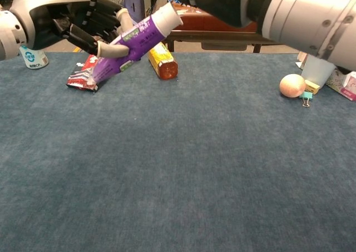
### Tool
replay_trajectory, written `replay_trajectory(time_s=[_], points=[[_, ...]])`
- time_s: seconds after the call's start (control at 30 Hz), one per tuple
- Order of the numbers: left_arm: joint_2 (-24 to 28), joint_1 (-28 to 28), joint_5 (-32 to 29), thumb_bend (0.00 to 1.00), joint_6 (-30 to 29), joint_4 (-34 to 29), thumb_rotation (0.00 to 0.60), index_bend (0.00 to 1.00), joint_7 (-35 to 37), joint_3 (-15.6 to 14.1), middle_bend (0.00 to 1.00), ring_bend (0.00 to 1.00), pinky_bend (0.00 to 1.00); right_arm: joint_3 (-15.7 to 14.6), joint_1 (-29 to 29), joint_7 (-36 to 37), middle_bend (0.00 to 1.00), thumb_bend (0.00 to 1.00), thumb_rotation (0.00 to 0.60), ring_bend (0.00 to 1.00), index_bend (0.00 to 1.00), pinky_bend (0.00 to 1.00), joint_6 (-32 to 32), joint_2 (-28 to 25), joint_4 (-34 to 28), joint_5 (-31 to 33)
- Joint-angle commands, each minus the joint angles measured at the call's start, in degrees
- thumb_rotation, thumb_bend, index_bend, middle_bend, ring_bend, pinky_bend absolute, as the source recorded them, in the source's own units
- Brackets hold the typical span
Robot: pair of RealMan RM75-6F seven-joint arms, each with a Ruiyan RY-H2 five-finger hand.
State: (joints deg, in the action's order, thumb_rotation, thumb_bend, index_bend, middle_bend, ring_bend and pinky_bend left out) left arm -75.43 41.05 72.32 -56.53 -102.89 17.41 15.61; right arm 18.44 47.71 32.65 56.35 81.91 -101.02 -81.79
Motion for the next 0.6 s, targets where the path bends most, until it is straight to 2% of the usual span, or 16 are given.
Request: replay_trajectory(time_s=[0.03, 0.33, 0.47, 0.6], points=[[0.5, -0.2, 0.7, 0.45, 0.3, 0.2, 0.6, 0.61, 0.1, -0.6, 0.76, 0.51, 0.28, -0.6, -1.4, 0.0, 0.0, 0.15, 0.306, 0.0, 0.0, 0.0, 1.5, -3.2, -1.4, -2.0], [1.4, 0.6, 2.2, 0.45, 2.9, 1.7, 0.6, 0.61, -2.2, -2.8, 0.76, 0.5, 0.28, -2.1, -3.8, -1.7, 0.0, 0.15, 0.307, 0.0, 0.0, 0.0, 3.4, -9.4, -2.8, -4.1], [1.7, 2.5, 3.8, 0.45, 7.5, 5.1, 0.6, 0.6, -6.3, -5.7, 0.74, 0.49, 0.28, -4.0, -6.8, -5.2, 0.0, 0.15, 0.308, 0.0, 0.0, 0.0, 5.2, -15.3, -3.9, -5.6], [-0.3, 3.0, 4.9, 0.45, 8.0, 9.0, 0.6, 0.58, -11.2, -7.9, 0.71, 0.49, 0.28, -6.0, -9.0, -7.2, 0.0, 0.15, 0.306, 0.0, 0.0, 0.0, 6.1, -18.5, -3.9, -6.1]])
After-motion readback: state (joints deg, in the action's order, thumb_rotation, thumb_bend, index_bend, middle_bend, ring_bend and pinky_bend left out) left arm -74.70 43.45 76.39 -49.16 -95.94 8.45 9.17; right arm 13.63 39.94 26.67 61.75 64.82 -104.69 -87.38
